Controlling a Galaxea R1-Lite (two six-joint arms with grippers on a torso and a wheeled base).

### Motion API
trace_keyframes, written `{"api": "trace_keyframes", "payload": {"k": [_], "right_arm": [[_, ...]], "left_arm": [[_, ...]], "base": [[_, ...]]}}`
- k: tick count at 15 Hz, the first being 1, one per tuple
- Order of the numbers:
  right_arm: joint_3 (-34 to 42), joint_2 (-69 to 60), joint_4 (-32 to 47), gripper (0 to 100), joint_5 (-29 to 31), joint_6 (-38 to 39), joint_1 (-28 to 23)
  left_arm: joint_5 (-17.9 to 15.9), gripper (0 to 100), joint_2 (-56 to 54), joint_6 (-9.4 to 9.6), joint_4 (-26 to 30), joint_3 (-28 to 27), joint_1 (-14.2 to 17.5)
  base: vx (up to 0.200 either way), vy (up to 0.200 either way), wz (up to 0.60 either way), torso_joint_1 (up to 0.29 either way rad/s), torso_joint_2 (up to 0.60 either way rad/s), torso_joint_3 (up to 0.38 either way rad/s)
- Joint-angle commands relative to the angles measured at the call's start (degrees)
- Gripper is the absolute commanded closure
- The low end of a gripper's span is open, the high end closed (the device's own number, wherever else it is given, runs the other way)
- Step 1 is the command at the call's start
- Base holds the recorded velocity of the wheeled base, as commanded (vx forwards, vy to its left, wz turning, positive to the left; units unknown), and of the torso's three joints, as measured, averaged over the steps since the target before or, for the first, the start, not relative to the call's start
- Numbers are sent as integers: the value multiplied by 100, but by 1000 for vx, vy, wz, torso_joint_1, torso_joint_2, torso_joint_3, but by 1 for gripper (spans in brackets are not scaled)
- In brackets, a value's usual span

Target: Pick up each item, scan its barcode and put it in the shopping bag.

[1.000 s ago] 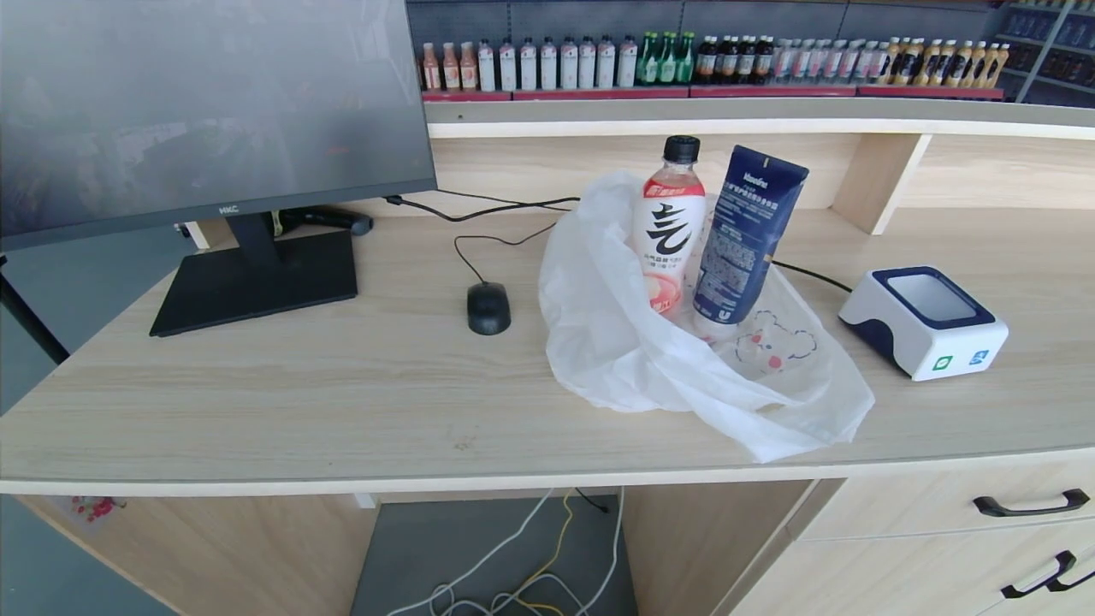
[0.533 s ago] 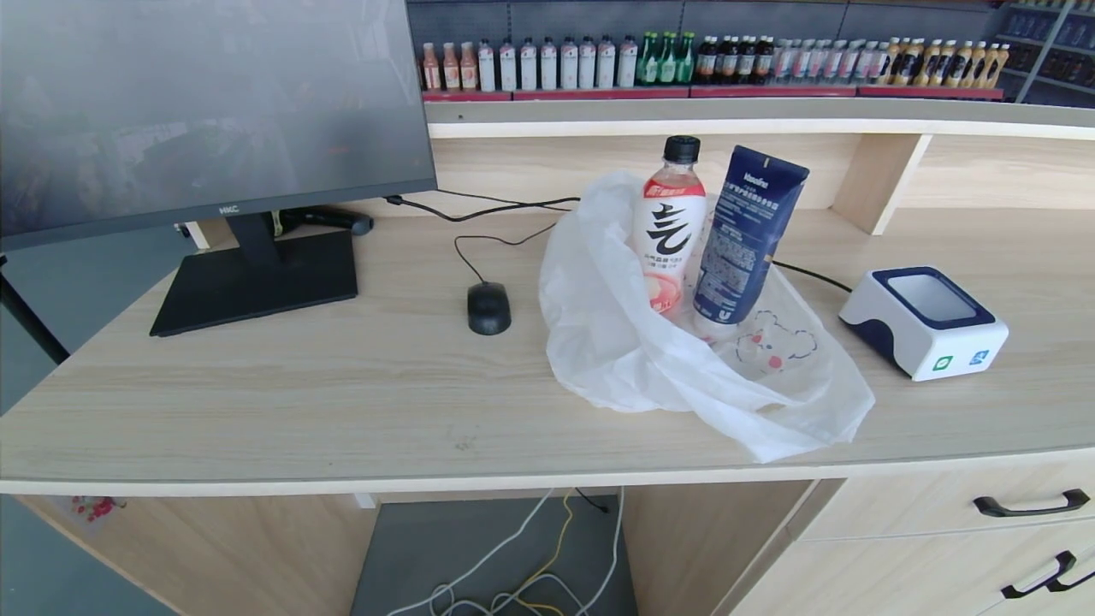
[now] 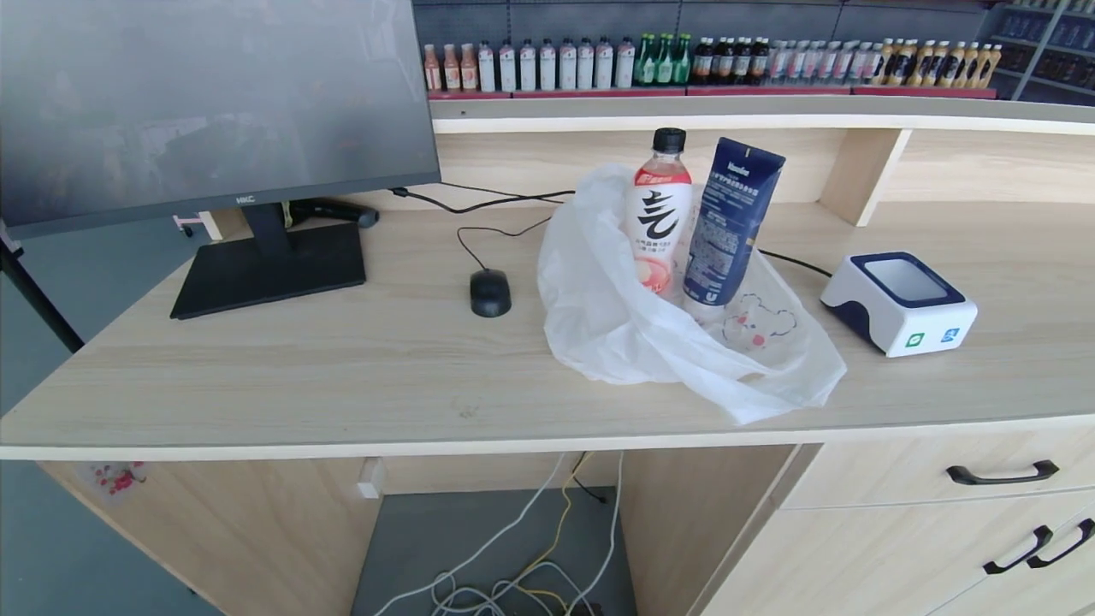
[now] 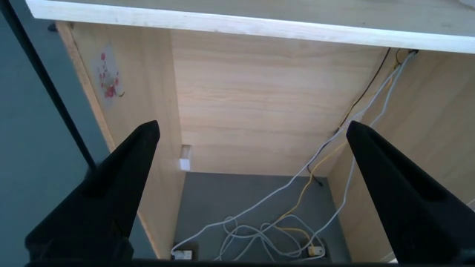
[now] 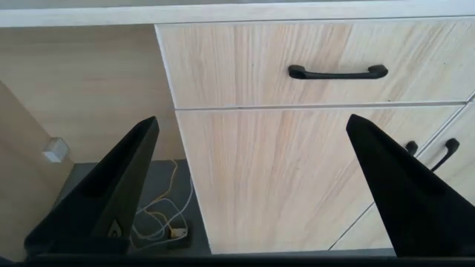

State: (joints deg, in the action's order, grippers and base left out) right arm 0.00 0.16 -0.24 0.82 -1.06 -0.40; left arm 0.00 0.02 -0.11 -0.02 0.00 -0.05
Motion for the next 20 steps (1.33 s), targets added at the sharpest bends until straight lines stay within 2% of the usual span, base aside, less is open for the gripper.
{"api": "trace_keyframes", "payload": {"k": [1,2,20], "right_arm": [[0,-16,-2,0,-3,-8,-4],[0,-16,-2,0,6,-8,-4],[0,-16,-2,0,-3,-8,-4]], "left_arm": [[0,0,-2,2,2,0,-4],[0,0,-2,-7,2,0,-4],[0,0,-2,-59,11,0,5]], "base": [[0,0,0,0,0,0],[0,0,0,0,0,0],[0,-200,0,6,4,1]]}}
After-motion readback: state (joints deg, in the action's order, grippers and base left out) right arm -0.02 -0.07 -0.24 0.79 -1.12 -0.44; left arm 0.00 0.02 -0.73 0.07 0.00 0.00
